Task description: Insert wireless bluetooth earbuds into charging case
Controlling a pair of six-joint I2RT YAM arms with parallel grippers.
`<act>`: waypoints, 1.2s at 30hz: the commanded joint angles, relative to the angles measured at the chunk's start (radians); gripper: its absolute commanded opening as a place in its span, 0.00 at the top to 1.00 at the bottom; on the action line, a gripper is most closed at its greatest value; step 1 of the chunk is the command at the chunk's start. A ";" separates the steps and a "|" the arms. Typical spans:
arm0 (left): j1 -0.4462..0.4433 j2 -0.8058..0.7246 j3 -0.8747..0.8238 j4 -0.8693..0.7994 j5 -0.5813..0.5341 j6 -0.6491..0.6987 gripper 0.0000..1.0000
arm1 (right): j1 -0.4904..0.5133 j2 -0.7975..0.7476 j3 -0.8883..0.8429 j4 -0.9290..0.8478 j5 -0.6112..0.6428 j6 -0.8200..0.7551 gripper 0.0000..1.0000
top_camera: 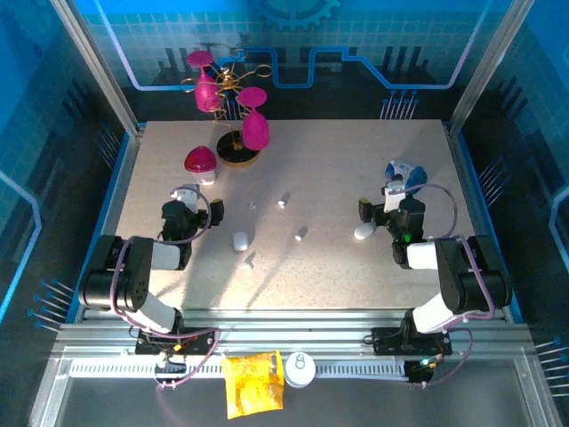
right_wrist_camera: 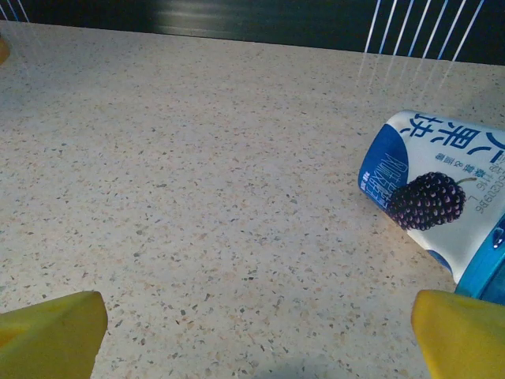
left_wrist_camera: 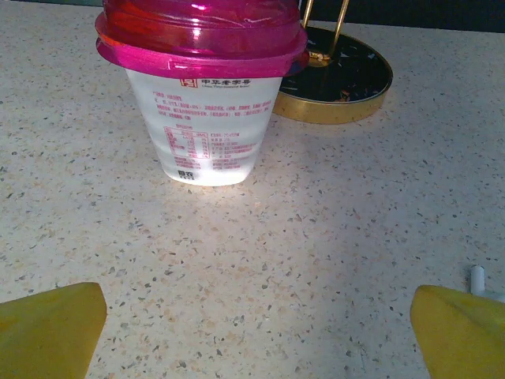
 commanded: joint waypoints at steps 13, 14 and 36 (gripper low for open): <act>0.005 0.002 0.017 0.036 0.019 -0.002 0.01 | -0.005 0.006 0.010 0.015 -0.003 -0.013 0.00; 0.006 0.002 0.017 0.036 0.019 -0.002 0.01 | -0.006 0.006 0.009 0.015 -0.003 -0.013 0.00; -0.066 -0.253 -0.034 -0.088 -0.090 0.059 0.01 | 0.017 -0.164 0.019 -0.158 0.025 -0.016 0.00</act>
